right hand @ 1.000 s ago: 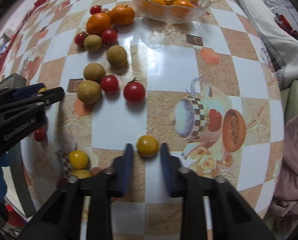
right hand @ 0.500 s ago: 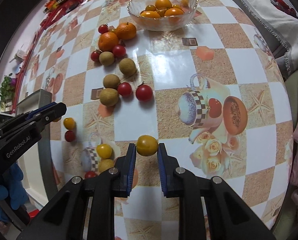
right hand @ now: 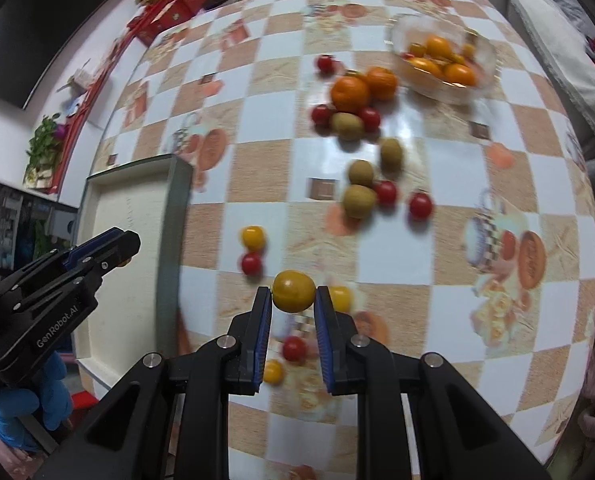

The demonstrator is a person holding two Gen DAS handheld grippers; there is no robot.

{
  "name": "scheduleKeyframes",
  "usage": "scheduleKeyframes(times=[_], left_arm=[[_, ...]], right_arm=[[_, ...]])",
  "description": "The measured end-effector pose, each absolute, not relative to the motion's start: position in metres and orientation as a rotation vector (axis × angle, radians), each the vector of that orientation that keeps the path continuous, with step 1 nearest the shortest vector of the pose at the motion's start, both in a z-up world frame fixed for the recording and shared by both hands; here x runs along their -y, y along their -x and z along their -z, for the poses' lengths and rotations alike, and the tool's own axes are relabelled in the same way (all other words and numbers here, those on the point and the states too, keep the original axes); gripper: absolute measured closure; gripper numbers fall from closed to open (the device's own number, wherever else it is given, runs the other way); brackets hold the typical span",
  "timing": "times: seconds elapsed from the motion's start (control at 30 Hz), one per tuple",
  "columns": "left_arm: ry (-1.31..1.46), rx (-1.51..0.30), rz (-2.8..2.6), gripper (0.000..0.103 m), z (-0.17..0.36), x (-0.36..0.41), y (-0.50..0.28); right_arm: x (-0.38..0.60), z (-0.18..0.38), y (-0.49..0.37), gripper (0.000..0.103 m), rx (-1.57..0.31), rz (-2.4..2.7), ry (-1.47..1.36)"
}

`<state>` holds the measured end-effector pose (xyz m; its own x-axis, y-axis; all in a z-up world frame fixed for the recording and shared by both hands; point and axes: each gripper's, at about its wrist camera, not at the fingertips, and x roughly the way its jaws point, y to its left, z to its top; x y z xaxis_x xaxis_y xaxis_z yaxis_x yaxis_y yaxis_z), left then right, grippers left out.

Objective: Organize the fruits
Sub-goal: 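Carry both yellow tomatoes over the white tray and open both tools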

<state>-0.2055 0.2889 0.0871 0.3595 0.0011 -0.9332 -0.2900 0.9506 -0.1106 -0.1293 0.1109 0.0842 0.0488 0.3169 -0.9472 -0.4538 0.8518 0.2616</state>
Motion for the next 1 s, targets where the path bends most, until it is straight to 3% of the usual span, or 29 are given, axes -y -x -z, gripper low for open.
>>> scheduleKeyframes(times=[0.37, 0.93, 1.0], left_arm=[[0.283, -1.258, -0.405, 0.082, -0.05, -0.373, 0.25], [0.23, -1.285, -0.441, 0.081, -0.021, -0.379, 0.27], [0.226, -1.29, -0.438, 0.07, -0.021, -0.379, 0.271]], right_arm=[[-0.238, -0.074, 0.145, 0.08, -1.411, -0.766, 0.204], [-0.318, -0.022, 0.156, 0.076, -1.437, -0.768, 0.498], [-0.321, -0.02, 0.158, 0.068, -1.442, -0.773, 0.512]])
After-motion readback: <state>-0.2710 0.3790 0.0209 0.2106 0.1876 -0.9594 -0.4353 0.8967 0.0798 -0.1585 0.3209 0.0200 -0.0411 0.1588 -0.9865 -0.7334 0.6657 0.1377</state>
